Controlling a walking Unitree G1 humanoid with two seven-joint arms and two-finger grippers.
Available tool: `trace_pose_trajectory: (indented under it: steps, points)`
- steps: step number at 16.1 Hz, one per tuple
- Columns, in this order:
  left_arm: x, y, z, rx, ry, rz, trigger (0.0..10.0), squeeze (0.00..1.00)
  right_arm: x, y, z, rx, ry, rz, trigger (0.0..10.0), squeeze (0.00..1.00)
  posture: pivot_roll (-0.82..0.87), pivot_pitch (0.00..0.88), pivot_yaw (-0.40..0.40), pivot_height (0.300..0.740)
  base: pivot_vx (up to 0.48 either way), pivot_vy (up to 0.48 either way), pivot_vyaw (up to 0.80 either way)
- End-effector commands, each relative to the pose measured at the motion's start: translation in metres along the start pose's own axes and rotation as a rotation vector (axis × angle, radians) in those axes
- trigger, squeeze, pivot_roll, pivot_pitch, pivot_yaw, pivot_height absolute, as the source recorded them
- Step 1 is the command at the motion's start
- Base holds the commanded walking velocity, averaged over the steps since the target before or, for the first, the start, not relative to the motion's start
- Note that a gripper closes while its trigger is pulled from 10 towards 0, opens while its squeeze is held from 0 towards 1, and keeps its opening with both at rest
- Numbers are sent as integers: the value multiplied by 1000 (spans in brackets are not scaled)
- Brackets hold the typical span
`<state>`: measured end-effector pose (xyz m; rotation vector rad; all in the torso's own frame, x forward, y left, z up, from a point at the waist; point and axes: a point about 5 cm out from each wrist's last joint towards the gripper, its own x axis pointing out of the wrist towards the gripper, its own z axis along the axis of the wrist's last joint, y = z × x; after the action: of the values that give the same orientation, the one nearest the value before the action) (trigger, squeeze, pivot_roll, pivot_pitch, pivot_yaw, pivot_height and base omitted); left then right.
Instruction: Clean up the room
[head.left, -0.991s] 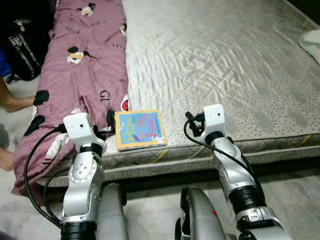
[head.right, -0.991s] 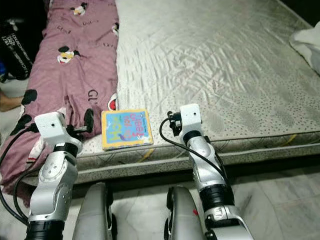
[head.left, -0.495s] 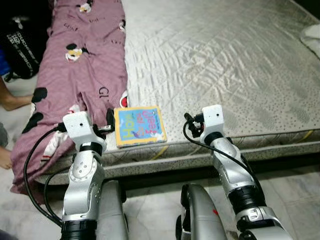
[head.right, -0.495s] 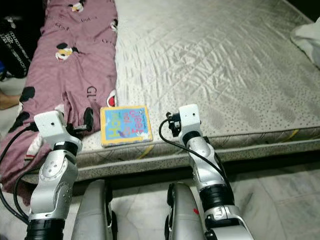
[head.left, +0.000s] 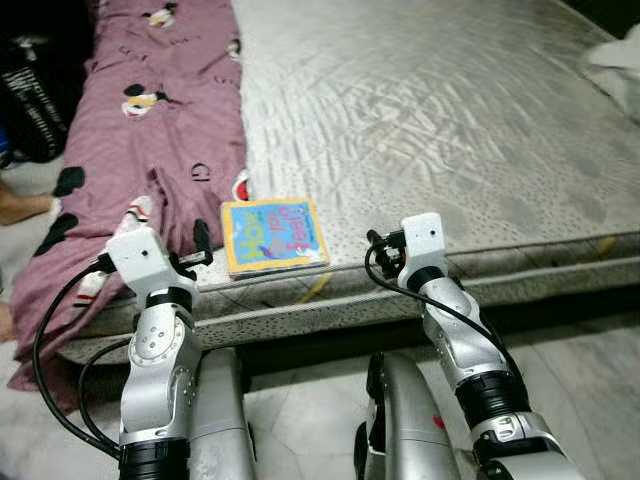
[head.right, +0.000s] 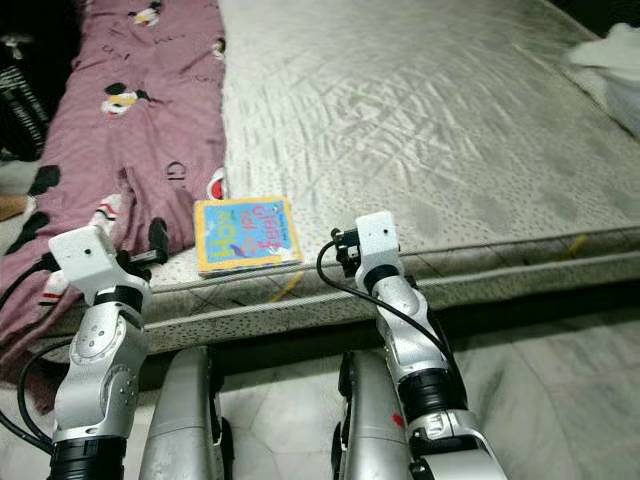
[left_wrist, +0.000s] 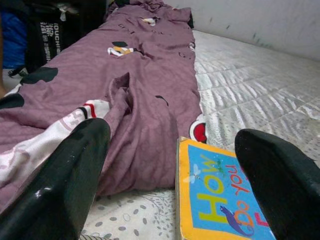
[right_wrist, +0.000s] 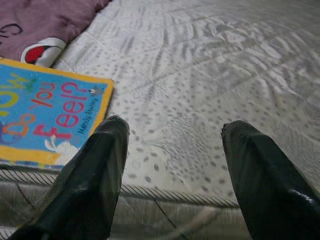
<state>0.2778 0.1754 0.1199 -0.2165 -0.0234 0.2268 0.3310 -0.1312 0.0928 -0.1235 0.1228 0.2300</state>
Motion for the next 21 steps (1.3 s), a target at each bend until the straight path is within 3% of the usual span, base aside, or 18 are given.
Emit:
trace_pose_trajectory:
  steps: [1,6,8,19,21]
  points:
    - [0,2,-3,-6,17,21,10000,0,2,1,3,-2,-3,12,10000,0,31,116,0,539,0,0,0]
    - [1,1,-3,-18,21,27,10000,0,3,7,2,-50,-3,54,10000,0,32,117,-1,539,0,0,408]
    - [1,2,-3,-25,25,36,10000,0,3,5,3,-27,-3,46,10000,0,30,119,-1,539,0,0,681]
    - [4,4,-3,-29,33,44,10000,0,3,5,0,-29,7,58,10000,0,30,109,-1,539,0,0,73]
    - [7,5,-7,-32,60,37,10000,0,2,5,0,-22,1,64,10000,0,28,109,-2,519,0,0,0]
